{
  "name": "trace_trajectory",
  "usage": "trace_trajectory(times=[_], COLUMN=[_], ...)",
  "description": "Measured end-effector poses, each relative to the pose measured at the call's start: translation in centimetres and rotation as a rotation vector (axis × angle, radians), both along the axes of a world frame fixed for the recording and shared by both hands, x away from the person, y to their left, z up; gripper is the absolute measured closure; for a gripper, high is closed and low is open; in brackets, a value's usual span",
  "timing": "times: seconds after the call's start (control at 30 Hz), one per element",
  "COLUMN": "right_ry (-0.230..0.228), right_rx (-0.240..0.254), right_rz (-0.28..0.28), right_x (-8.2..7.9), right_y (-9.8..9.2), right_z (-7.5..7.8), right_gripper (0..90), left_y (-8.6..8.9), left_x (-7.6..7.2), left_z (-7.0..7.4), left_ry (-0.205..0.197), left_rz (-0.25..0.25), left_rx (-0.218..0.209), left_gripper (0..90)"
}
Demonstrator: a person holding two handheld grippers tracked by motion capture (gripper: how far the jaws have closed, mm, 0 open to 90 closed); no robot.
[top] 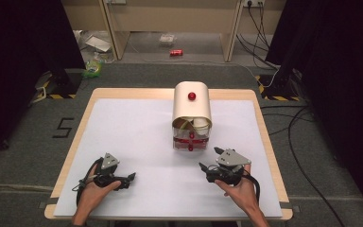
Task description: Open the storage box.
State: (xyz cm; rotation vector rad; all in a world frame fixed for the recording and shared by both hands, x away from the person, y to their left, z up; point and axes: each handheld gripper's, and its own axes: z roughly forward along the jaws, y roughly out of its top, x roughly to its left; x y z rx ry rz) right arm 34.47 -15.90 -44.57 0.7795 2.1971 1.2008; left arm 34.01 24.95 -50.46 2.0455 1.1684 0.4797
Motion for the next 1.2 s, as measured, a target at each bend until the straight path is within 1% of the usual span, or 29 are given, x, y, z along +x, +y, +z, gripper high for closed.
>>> trace_trajectory(times=[0.17,0.23,0.27,0.33,0.53,0.9,1.03,1.1,1.13,1.2], right_ry=[-0.017,-0.017,-0.028,-0.032,-0.034,-0.056,-0.073,-0.073,-0.081,-0.082], right_rx=[-0.005,-0.006,-0.007,-0.007,-0.012,-0.024,-0.037,-0.039,-0.048,-0.055], right_rz=[0.014,0.019,0.025,0.031,0.043,0.073,0.079,0.081,0.084,0.089], right_x=[0.2,0.2,0.3,0.4,0.6,0.9,1.1,1.1,1.3,1.4], right_y=[0.6,0.6,0.8,1.0,1.6,2.6,3.0,3.2,3.4,3.6], right_z=[0.1,0.1,0.2,0.3,0.3,0.4,0.4,0.4,0.3,0.2], right_gripper=[23.9,23.9,23.9,23.8,23.8,24.9,25.1,25.1,25.1,25.1], left_y=[0.0,0.0,0.0,0.0,0.0,0.0,0.0,0.0,0.0,0.0], left_x=[0.0,0.0,0.0,0.0,0.0,0.0,0.0,0.0,0.0,0.0], left_z=[0.0,0.0,0.0,0.0,0.0,0.0,0.0,0.0,0.0,0.0], left_ry=[-0.001,0.000,0.000,-0.001,0.000,-0.001,-0.001,-0.001,-0.001,-0.001], left_rz=[0.000,0.000,0.000,0.000,0.000,0.000,0.000,0.000,0.000,0.000], left_rx=[0.001,0.001,0.001,0.001,0.001,0.001,0.001,0.001,0.001,0.001], left_gripper=[7.6,7.6,7.6,7.6,7.6,7.6,7.6,7.6,7.6,7.6])
